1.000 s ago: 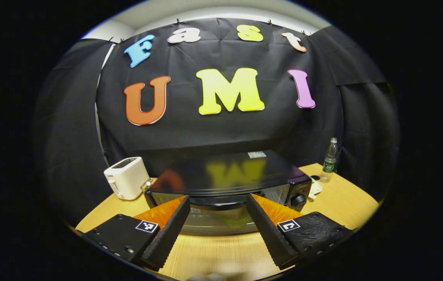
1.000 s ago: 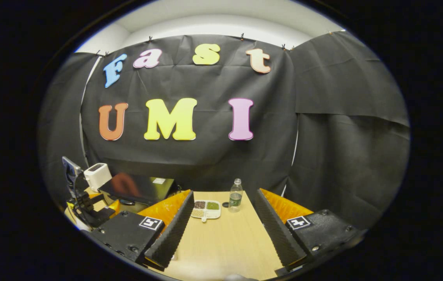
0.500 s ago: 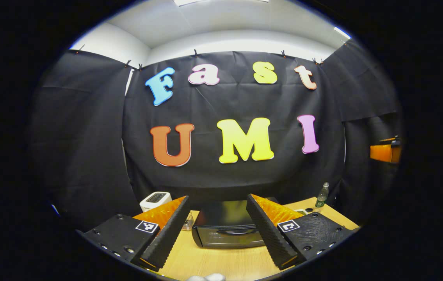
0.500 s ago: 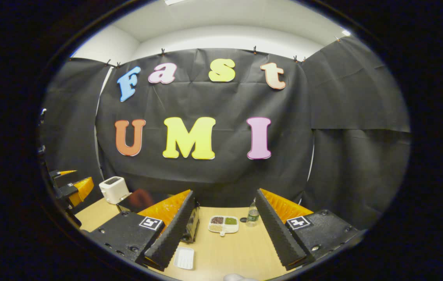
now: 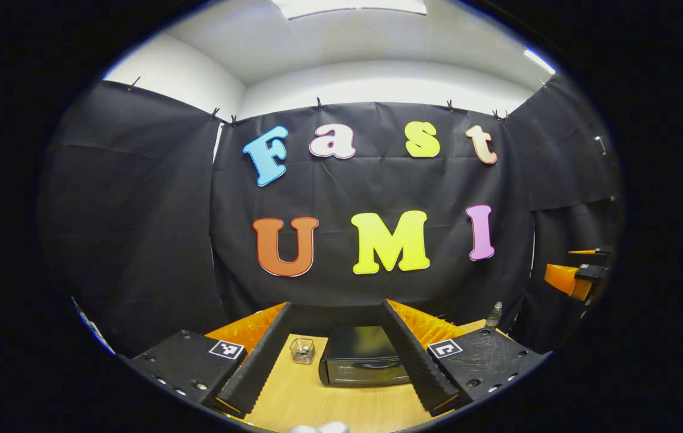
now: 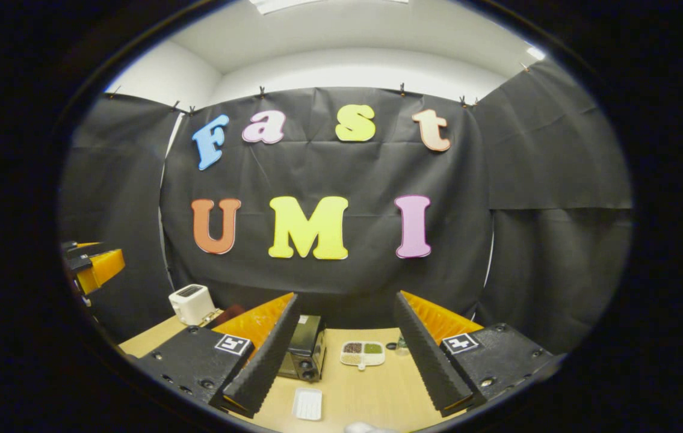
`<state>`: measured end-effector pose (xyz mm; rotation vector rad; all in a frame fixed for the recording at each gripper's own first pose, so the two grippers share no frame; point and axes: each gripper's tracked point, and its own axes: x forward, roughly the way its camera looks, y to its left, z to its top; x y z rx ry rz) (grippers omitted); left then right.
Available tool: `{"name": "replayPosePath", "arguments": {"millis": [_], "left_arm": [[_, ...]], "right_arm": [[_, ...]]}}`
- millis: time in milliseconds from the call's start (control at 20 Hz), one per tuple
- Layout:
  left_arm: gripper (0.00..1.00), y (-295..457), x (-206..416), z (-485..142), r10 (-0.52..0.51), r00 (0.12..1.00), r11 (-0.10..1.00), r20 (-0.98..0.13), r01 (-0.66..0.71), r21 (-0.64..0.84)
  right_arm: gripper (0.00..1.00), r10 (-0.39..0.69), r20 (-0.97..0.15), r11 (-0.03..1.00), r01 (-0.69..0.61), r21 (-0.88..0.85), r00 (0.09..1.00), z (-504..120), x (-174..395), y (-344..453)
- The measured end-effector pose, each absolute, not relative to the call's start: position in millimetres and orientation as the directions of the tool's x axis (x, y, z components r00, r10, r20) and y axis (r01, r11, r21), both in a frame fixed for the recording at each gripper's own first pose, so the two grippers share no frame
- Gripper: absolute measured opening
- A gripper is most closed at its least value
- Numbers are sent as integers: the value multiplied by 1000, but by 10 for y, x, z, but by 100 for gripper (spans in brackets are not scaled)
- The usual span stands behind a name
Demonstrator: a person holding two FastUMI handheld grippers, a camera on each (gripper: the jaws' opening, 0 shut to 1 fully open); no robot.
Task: Open the electric oven with the left hand, put the food in, and close the electric oven.
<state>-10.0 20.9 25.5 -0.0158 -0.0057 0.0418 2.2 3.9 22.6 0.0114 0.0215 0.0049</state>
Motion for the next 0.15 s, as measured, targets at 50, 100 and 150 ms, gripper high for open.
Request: {"name": "replayPosePath", "arguments": {"millis": [50,100,150], "left_arm": [[95,202,-114,261,34,999,999,3,-34,-17],[95,197,-120,263,27,1000,1000,4,-27,-15],[95,183,-132,273,21,1000,1000,5,-21,-13]], "right_arm": [[95,4,-22,1000,-4,11,1000,229,-1,62],[95,2,-21,1000,-2,7,1000,239,-21,78],[95,-2,-20,1000,2,3,1000,263,-36,81]]}}
